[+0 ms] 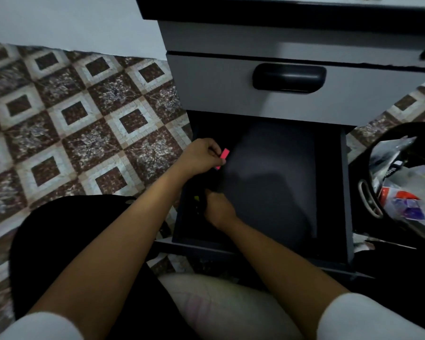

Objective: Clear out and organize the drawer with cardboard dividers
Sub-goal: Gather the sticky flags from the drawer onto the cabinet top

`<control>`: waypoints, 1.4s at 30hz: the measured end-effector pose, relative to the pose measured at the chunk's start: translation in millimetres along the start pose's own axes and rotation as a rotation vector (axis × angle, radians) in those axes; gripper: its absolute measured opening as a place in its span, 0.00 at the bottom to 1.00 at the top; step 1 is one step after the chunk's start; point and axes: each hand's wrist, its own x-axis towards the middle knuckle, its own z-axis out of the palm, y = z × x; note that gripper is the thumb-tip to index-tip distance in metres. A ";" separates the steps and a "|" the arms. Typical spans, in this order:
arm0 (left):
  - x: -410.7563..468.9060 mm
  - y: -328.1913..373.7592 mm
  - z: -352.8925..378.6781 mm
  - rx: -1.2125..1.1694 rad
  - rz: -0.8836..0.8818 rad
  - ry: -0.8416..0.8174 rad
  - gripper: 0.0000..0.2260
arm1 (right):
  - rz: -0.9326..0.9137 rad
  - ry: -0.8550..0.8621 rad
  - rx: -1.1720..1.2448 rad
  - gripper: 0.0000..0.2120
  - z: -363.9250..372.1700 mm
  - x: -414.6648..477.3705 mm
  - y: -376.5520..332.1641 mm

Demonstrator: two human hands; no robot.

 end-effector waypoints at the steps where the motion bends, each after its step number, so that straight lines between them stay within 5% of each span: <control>1: -0.2 -0.9 -0.7 0.000 -0.001 0.002 0.14 | -0.008 0.007 -0.026 0.12 1.9 0.6 0.3; 8: 1.3 -4.5 1.9 -0.018 -0.022 -0.006 0.11 | 0.058 0.001 0.025 0.12 3.0 0.0 -1.5; 10: 1.4 -5.1 1.9 -0.050 -0.036 -0.017 0.04 | 0.092 0.010 0.101 0.11 1.5 -1.9 -0.6; 15: -5.0 -0.7 4.9 -0.146 -0.072 -0.019 0.06 | 0.206 0.004 0.409 0.03 -15.1 -7.5 13.2; 17: -9.1 2.6 6.7 -0.189 -0.090 -0.030 0.03 | 0.221 -0.007 0.519 0.13 -28.4 -12.8 22.4; 21: -15.3 7.5 15.7 -0.252 -0.138 -0.098 0.08 | 0.217 0.004 0.638 0.12 -73.2 -35.1 32.9; 29: -34.4 21.4 44.0 -0.381 -0.219 -0.239 0.07 | 0.225 0.054 0.726 0.09 -136.7 -65.5 43.5; 42: -62.6 34.7 58.9 -0.432 -0.243 -0.310 0.06 | 0.306 0.176 0.838 0.06 -126.9 -86.1 50.4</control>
